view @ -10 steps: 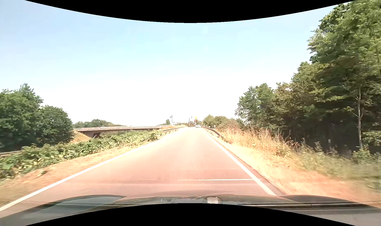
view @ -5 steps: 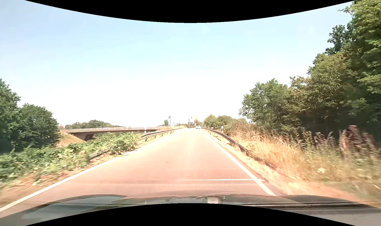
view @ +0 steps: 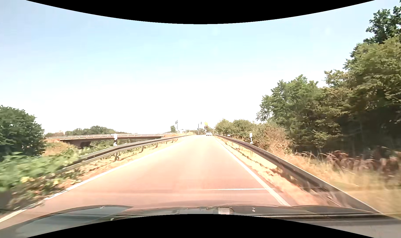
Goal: Follow the waypoints while adhering to traffic rules and regulations
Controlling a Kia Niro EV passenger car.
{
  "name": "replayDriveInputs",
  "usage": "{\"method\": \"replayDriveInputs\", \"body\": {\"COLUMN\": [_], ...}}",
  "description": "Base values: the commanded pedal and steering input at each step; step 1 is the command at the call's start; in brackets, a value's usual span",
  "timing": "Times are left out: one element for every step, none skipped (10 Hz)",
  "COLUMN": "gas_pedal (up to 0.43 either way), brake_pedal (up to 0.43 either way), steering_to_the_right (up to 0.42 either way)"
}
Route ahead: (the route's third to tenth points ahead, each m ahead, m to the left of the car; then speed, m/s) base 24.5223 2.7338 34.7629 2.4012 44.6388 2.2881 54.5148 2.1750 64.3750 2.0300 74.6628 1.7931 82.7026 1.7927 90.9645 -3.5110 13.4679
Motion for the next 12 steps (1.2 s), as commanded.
{"method": "replayDriveInputs", "body": {"gas_pedal": [0.118,0.118,0.118,0.118,0.118,0.118,0.118,0.118,0.118,0.130,0.130,0.130], "brake_pedal": [0.000,0.000,0.000,0.000,0.000,0.000,0.000,0.000,0.000,0.000,0.000,0.000], "steering_to_the_right": [-0.001,-0.001,-0.001,-0.001,-0.001,-0.001,-0.001,-0.001,-0.001,-0.004,-0.001,0.000]}}
